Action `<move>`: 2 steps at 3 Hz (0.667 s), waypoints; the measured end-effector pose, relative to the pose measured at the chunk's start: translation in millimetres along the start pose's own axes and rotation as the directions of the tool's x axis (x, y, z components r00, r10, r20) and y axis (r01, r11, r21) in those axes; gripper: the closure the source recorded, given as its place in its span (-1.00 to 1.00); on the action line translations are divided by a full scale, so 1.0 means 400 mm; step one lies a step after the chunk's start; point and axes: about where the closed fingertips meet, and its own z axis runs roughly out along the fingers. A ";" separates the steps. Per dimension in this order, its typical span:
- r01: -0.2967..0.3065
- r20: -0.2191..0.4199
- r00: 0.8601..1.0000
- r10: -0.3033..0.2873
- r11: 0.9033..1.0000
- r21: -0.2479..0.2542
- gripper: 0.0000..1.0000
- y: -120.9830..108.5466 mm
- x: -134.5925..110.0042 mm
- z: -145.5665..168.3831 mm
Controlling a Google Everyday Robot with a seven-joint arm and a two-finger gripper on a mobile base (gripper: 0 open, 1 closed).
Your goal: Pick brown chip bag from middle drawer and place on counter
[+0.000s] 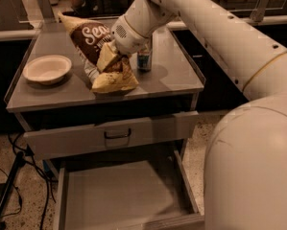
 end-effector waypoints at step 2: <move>-0.102 -0.005 0.995 0.103 0.992 0.074 1.00 -0.053 0.011 -0.012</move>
Offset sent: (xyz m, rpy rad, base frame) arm 0.0190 -0.0335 -0.0057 -0.0793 0.0402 -0.1834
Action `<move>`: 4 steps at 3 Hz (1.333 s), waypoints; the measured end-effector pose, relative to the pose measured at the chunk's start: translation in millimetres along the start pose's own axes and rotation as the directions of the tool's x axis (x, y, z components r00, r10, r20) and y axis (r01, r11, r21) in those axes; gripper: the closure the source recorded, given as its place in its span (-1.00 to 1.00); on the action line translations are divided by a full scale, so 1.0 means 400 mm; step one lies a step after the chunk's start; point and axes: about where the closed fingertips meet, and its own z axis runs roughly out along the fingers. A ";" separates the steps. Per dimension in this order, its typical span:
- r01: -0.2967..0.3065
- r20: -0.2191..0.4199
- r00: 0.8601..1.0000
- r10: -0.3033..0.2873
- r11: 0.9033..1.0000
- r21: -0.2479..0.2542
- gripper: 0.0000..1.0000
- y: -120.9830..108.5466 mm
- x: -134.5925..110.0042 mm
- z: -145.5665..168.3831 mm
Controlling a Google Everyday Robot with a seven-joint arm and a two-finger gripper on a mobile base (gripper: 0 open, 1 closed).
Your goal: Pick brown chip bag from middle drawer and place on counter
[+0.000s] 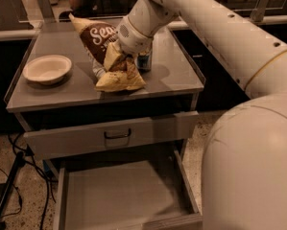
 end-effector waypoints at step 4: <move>-0.030 -0.007 1.000 0.030 0.999 0.017 -0.31 -0.014 0.005 0.000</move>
Offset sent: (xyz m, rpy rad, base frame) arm 0.0022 -0.0043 -0.0027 -0.0137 0.0124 -0.0269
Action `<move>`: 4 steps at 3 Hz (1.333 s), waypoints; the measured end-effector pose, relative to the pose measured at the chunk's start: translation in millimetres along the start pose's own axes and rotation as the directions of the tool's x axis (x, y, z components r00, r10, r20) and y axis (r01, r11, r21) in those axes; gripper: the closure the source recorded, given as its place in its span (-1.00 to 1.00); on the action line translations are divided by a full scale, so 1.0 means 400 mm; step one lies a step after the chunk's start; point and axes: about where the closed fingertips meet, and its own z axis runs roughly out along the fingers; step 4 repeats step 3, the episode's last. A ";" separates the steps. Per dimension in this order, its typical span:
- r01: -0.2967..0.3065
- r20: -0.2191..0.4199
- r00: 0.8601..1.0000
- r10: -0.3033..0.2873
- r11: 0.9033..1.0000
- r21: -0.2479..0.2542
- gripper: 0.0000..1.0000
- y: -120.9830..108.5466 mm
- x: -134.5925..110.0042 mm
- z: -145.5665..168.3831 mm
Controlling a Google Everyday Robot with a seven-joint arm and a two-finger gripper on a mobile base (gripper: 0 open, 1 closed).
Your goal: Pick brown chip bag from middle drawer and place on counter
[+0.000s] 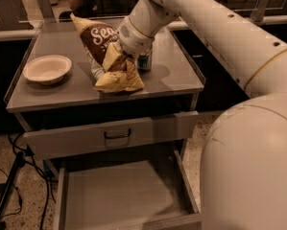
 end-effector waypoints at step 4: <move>0.000 0.000 1.000 0.000 1.000 0.000 -1.00 0.000 0.000 0.000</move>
Offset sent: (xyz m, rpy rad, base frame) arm 0.0000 0.0000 0.0000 0.0000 0.0000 0.0000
